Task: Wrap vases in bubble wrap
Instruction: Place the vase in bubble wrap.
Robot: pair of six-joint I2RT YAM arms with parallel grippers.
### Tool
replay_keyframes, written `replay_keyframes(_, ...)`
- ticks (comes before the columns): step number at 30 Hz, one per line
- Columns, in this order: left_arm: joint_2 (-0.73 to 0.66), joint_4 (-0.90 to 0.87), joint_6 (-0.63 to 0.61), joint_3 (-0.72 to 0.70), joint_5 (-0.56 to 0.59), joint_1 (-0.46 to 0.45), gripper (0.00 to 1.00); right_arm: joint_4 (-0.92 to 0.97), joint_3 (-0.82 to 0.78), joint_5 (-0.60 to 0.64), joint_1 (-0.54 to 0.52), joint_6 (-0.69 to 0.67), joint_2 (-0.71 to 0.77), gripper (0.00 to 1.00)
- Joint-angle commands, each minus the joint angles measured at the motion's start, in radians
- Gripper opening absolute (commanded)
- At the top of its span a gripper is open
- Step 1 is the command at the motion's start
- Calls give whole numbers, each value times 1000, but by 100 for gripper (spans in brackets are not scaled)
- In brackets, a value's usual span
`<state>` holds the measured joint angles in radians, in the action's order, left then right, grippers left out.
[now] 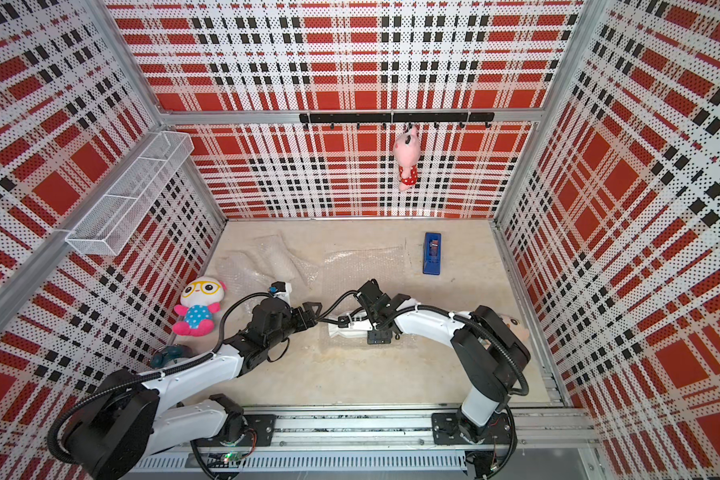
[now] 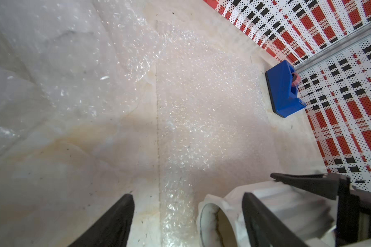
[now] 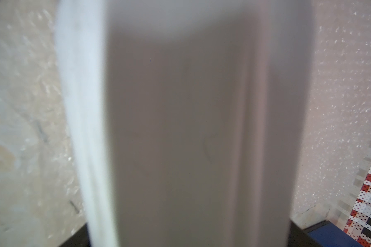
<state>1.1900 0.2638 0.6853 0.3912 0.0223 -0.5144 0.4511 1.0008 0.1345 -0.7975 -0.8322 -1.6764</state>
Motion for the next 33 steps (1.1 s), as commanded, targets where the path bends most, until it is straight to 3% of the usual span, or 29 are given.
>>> replay_keyframes(1,15,35,3,-3,-5,-6,83,-105,3,-11,-8,-40,9,68)
replay_keyframes(9,46,35,3,4,-4,-16,82,-168,-12,-15,3,-58,3,71)
replay_keyframes(21,72,32,-1,23,1,-34,82,-251,-71,-32,24,-53,3,87)
replay_keyframes(27,88,32,-5,38,5,-45,82,-267,-75,-7,27,-37,42,96)
replay_keyframes(33,127,25,-15,65,16,-67,82,-268,-96,-1,29,-6,116,98)
